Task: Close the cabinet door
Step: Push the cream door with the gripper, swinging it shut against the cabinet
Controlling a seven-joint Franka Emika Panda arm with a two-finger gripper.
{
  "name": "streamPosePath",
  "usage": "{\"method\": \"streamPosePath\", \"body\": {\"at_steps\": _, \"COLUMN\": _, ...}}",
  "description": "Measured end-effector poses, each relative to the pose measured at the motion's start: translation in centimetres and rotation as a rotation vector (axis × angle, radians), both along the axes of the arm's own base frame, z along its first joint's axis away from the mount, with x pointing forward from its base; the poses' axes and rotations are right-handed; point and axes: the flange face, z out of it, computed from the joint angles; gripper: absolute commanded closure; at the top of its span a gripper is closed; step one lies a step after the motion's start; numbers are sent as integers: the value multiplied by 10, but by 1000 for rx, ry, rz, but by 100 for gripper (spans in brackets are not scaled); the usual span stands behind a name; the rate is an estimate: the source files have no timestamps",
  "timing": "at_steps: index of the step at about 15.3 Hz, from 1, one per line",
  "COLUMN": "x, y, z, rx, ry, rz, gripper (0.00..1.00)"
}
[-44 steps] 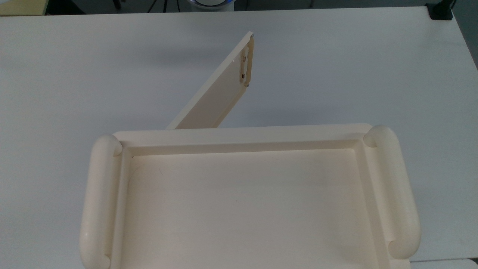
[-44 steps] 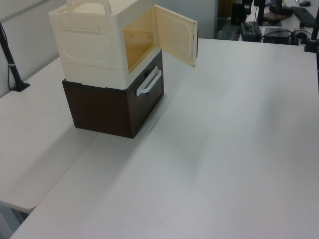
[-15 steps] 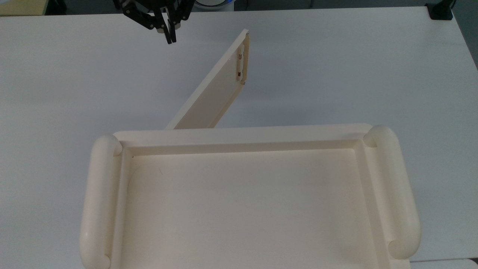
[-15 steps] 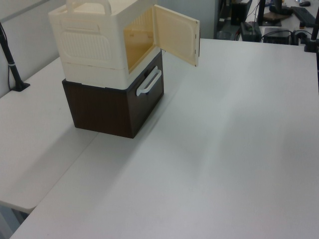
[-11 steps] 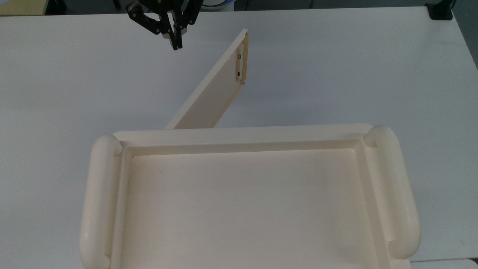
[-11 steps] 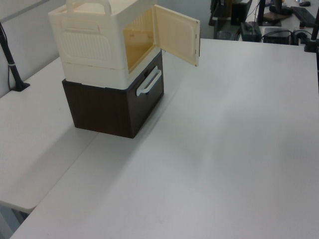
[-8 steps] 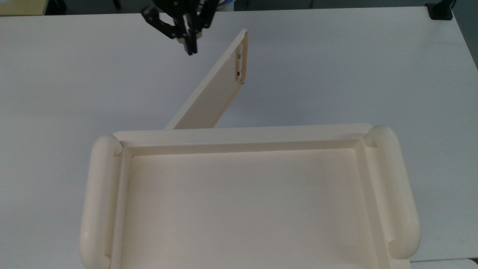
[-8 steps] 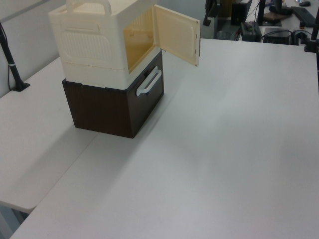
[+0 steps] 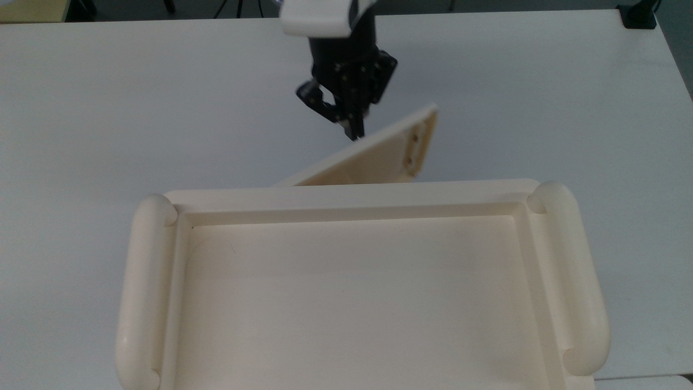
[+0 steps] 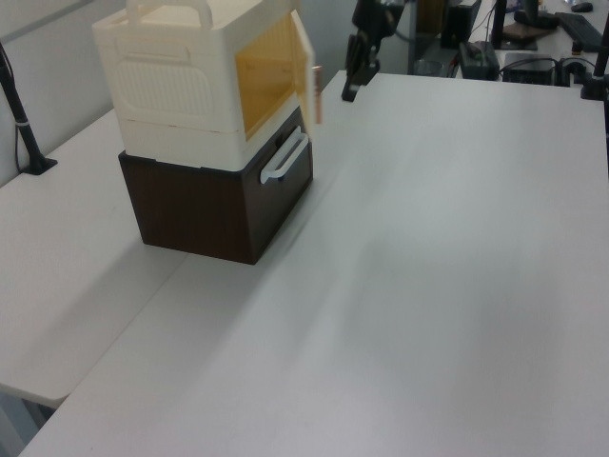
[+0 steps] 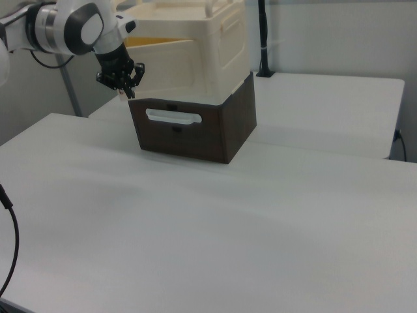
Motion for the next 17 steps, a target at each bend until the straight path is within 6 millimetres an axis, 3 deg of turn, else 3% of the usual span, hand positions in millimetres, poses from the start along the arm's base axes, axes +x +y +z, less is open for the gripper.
{"method": "streamPosePath", "body": {"at_steps": 7, "x": 19, "y": 63, "z": -17, "rx": 65, "ry": -172, "rz": -121, "gripper": 92}}
{"method": "streamPosePath", "body": {"at_steps": 13, "x": 44, "y": 73, "z": -45, "rx": 180, "ry": -300, "rz": -317, "gripper": 92}}
{"method": "streamPosePath", "body": {"at_steps": 17, "x": 51, "y": 76, "z": -45, "rx": 255, "ry": -377, "rz": -366, "gripper": 92}}
